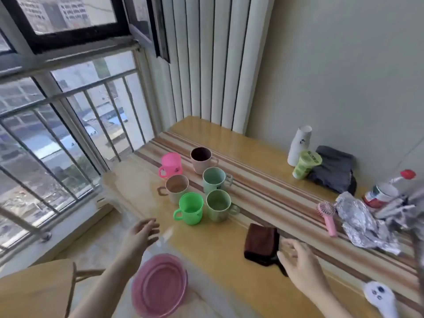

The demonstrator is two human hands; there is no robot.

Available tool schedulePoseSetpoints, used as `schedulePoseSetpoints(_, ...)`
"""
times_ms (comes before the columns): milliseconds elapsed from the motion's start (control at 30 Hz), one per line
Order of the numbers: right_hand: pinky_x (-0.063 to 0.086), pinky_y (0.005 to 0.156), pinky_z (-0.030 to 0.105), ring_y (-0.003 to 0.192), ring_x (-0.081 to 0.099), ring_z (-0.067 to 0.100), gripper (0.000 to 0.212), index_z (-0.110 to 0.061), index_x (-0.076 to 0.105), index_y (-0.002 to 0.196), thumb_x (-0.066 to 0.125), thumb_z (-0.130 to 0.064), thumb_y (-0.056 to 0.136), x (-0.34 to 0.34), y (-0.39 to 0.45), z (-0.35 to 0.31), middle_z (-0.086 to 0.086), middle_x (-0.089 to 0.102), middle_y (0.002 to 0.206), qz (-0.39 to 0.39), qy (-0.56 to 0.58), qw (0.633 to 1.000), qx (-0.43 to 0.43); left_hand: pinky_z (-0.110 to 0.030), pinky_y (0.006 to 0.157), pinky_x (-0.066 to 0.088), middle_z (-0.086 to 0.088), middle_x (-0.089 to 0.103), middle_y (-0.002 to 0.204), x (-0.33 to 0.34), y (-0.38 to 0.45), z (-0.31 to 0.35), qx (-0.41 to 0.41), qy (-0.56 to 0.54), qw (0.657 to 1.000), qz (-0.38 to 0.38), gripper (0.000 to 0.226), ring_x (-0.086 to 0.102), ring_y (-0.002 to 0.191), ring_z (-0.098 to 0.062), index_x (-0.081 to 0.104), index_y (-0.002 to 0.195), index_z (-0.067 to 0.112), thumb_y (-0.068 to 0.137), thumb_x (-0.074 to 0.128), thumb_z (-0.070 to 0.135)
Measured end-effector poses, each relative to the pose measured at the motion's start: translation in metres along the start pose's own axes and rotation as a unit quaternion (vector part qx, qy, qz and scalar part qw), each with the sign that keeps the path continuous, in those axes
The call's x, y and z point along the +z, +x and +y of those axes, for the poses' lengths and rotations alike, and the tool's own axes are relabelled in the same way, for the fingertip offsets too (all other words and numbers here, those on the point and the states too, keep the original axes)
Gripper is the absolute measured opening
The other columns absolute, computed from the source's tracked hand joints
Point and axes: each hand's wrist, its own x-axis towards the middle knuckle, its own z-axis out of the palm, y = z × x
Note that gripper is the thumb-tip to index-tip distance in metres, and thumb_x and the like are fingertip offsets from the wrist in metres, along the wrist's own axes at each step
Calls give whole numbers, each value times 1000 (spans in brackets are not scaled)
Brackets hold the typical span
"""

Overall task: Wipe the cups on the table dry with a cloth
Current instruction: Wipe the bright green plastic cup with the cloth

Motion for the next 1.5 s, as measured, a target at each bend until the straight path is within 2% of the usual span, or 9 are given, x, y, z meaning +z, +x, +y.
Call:
schedulePoseSetpoints(200, 32, 117, 38, 146, 29, 23, 73, -21, 26, 153, 47, -57, 94, 89, 39, 27, 3, 25, 160, -134, -209, 968, -26, -48, 113, 40, -13, 49, 143, 88, 78, -33, 123, 223, 967, -7, 54, 49, 128, -28, 43, 143, 3, 98, 64, 23)
schedulePoseSetpoints(300, 18, 121, 51, 153, 14, 30, 89, -18, 12, 158, 37, -70, 91, 115, 57, 44, 6, 11, 167, -156, -340, 927, -25, -54, 106, 48, -17, 53, 142, 93, 110, -52, 106, 305, 947, 11, 67, 55, 127, -37, 46, 141, 5, 93, 61, 49)
schedulePoseSetpoints(433, 54, 77, 58, 99, 67, 41, 65, -14, 71, 118, 39, -62, 89, 134, 71, 61, 16, 69, 117, -67, -374, 922, -78, -45, 89, 54, -19, 68, 112, 89, 136, -68, 108, 361, 926, 40, 61, 65, 106, -38, 61, 115, 2, 94, 52, 59)
schedulePoseSetpoints(533, 49, 61, 44, 66, 64, 31, 22, -15, 70, 83, 84, -25, 70, 140, 81, 62, 6, 64, 80, 24, -339, 933, -117, -39, 66, 46, -12, 59, 65, 86, 140, -71, 114, 417, 900, 54, 52, 60, 71, -34, 56, 69, 10, 97, 50, 53)
schedulePoseSetpoints(633, 39, 69, 38, 66, 60, 22, 11, -20, 58, 86, 68, -15, 88, 128, 85, 34, -3, 60, 79, 36, -214, 972, -91, -36, 61, 38, -1, 46, 57, 89, 124, -58, 93, 438, 892, 68, 50, 51, 66, -26, 43, 58, 16, 102, 46, 40)
schedulePoseSetpoints(767, 41, 65, 35, 72, 53, 21, 19, -10, 53, 103, 37, -21, 105, 93, 82, -25, 5, 60, 87, -18, 94, 995, 2, -36, 65, 34, -3, 44, 63, 87, 90, -17, 84, 364, 925, 77, 48, 46, 66, -25, 40, 61, 15, 105, 41, 36)
schedulePoseSetpoints(1067, 49, 57, 4, 68, 68, -5, 18, -27, 71, 76, 65, -23, 92, -59, 28, -222, -11, 74, 70, 121, 484, 863, -73, -14, 61, 49, -4, 69, 85, 64, -55, 180, 206, 62, 973, -82, 36, 65, 61, 4, 64, 107, 2, 90, 68, 33)
schedulePoseSetpoints(1233, 50, 64, 4, 73, 71, -2, 7, -34, 77, 90, 75, -33, 84, -76, 4, -302, -17, 77, 83, 161, 511, 791, -294, -22, 67, 53, -8, 63, 83, 60, -99, 239, 290, -4, 952, -101, 43, 64, 71, -12, 59, 108, -4, 82, 78, 25)
schedulePoseSetpoints(1500, 37, 110, 19, 127, 45, 22, 42, -33, 68, 123, 46, -55, 96, -64, 6, -326, -1, 46, 134, 212, 197, 808, -514, -49, 78, 46, -23, 62, 93, 58, -131, 261, 289, -103, 945, -110, 67, 58, 83, -32, 56, 105, -11, 61, 83, 31)
